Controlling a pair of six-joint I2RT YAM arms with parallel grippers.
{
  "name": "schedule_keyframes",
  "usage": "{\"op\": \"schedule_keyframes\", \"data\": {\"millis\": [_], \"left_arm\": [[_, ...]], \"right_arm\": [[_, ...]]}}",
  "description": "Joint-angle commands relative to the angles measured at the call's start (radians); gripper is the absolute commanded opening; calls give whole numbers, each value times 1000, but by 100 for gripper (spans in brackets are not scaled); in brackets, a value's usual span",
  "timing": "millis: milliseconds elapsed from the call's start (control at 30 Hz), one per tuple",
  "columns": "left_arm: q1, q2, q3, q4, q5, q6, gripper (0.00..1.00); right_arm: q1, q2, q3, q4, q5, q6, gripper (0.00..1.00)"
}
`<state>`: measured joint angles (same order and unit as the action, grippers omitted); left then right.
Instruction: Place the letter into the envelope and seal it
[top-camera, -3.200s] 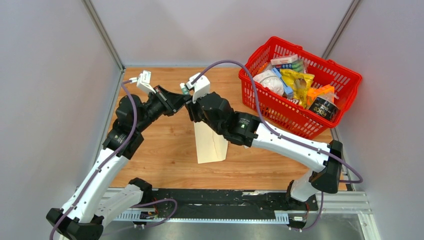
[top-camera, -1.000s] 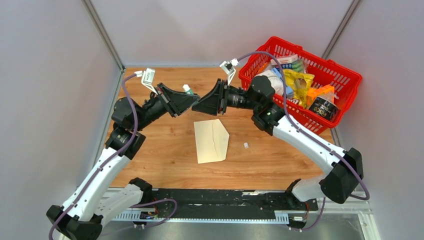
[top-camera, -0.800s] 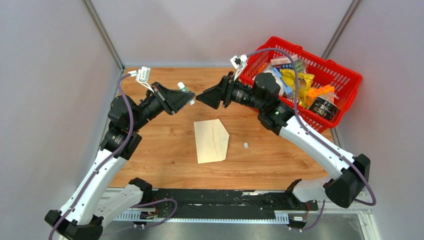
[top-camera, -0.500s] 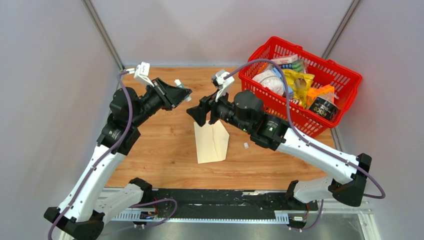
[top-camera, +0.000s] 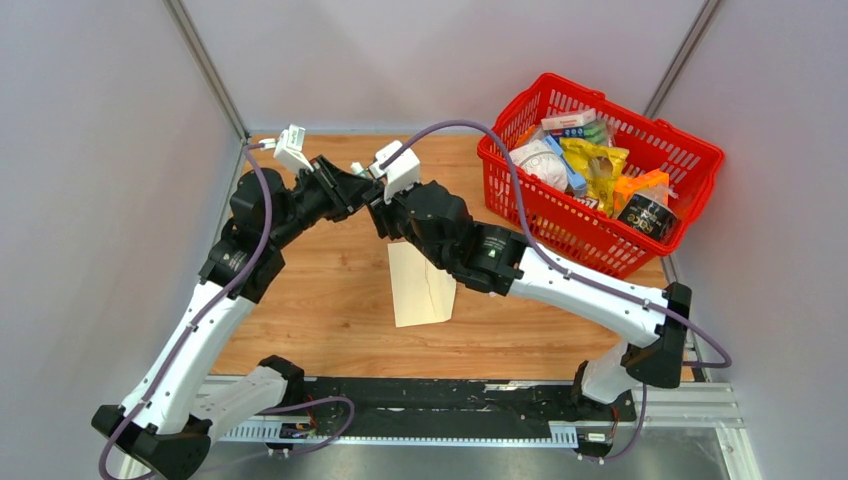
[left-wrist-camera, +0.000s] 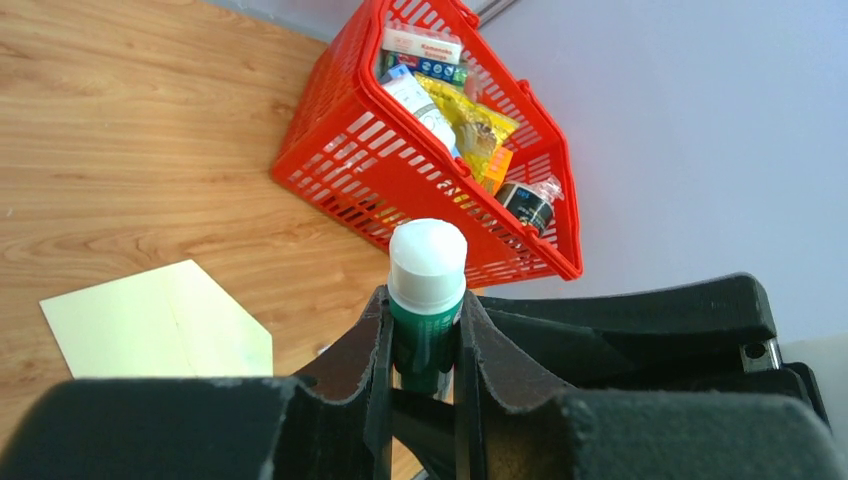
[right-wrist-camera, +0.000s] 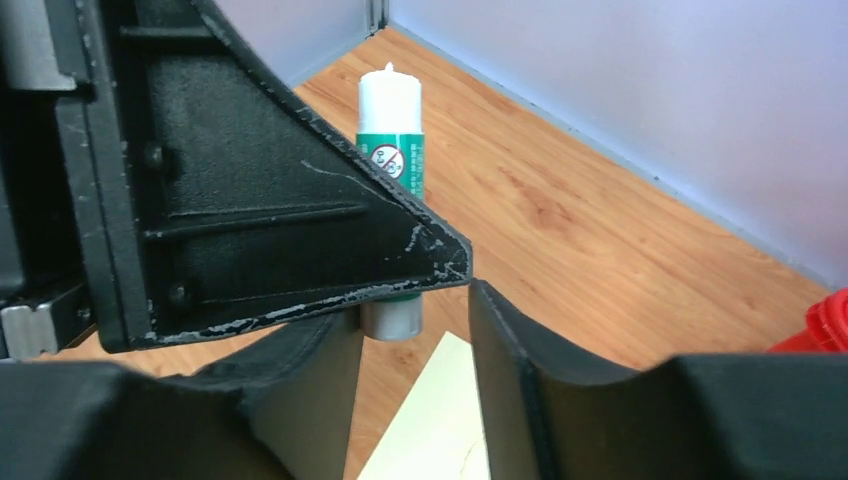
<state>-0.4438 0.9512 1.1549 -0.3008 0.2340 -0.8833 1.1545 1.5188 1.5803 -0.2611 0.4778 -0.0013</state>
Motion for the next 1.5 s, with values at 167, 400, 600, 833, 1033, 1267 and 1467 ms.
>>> {"op": "schedule_keyframes", "data": {"millis": [167, 400, 600, 833, 1033, 1267, 1467], "left_arm": [[-1, -8, 23, 11, 39, 7, 0], [-1, -15, 14, 40, 71, 79, 0], [-1, -8, -7, 211, 235, 122, 0], [1, -6, -3, 295, 369, 148, 0], [1, -11, 43, 166, 260, 175, 0], [1, 41, 137, -61, 51, 113, 0], [1, 66, 149, -64, 28, 66, 0]], "right_arm": [[-10, 15, 104, -39, -8, -17, 13], [-165, -129, -72, 81, -582, 234, 6], [-265, -184, -250, 420, -1042, 515, 5], [-299, -196, -290, 571, -1170, 646, 19], [-271, -255, -260, 297, -885, 444, 69], [-75, -212, -160, 30, -155, 150, 71], [-9, -106, -51, -13, 60, 95, 68]]}}
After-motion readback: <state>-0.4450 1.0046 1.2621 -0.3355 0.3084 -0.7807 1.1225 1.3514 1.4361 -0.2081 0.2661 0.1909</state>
